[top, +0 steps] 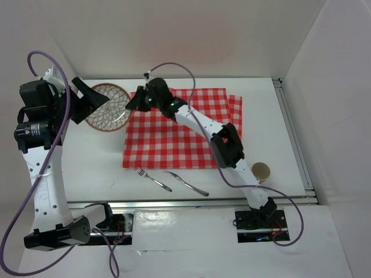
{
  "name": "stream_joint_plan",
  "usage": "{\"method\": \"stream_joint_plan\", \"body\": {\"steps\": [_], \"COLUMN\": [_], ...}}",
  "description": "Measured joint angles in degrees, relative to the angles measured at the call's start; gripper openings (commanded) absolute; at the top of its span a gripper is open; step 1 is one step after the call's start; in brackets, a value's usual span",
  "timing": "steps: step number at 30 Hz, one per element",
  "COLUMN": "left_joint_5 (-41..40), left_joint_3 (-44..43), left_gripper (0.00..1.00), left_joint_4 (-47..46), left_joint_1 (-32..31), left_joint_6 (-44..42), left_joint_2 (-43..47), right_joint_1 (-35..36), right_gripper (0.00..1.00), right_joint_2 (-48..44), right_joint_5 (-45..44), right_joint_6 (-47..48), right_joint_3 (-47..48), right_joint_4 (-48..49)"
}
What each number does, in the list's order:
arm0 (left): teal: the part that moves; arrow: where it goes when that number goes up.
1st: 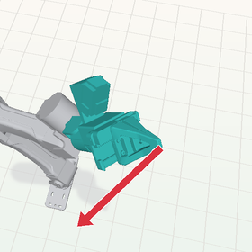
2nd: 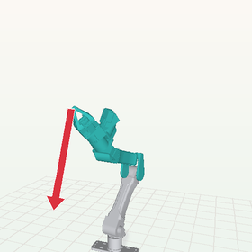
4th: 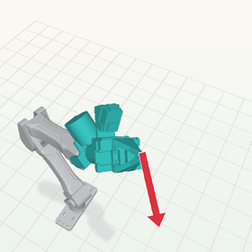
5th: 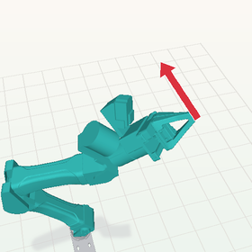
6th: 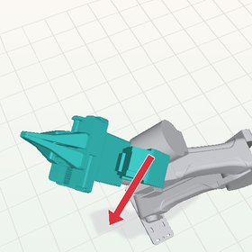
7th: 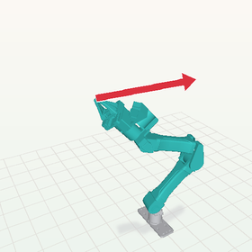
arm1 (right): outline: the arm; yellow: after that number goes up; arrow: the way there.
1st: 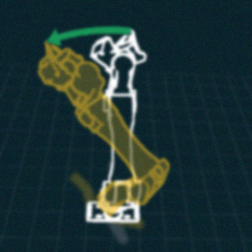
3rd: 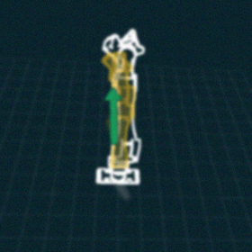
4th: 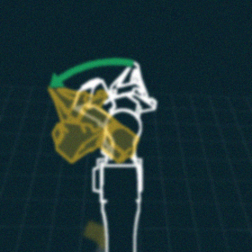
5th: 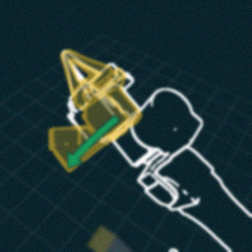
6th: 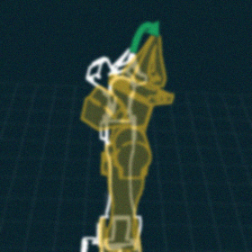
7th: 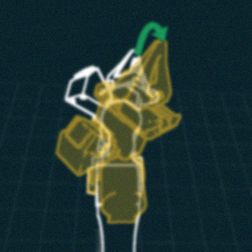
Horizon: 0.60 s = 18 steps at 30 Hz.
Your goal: Set the dinner table for one person
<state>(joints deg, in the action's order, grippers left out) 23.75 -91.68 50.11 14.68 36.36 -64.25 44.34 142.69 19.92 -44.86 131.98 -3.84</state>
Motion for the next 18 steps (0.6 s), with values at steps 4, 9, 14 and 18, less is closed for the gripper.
{"method": "stream_joint_plan", "body": {"steps": [4,9,14,18], "left_joint_5": [-0.04,-0.04,-0.79,-1.20], "left_joint_3": [0.20,3.17,7.80,10.03], "left_gripper": [0.88,0.88,0.88,0.88], "left_joint_4": [-0.24,-1.60,-1.88,-2.14], "left_joint_1": [0.00,0.00,0.00,0.00], "left_joint_6": [0.02,0.02,-0.04,-0.04], "left_joint_2": [0.00,0.42,0.37,0.35], "right_joint_1": [-5.88,-16.26,-26.34,-30.03], "right_gripper": [0.00,0.00,0.00,0.00], "right_joint_2": [-10.10,-19.41,-24.15,-27.71], "right_joint_5": [-3.23,-4.68,-4.96,-2.86], "right_joint_6": [0.61,0.17,-0.28,-0.28], "right_joint_3": [-8.07,-19.32,-30.62,-40.74], "right_joint_4": [-4.31,-7.19,-9.51,-11.58]}}
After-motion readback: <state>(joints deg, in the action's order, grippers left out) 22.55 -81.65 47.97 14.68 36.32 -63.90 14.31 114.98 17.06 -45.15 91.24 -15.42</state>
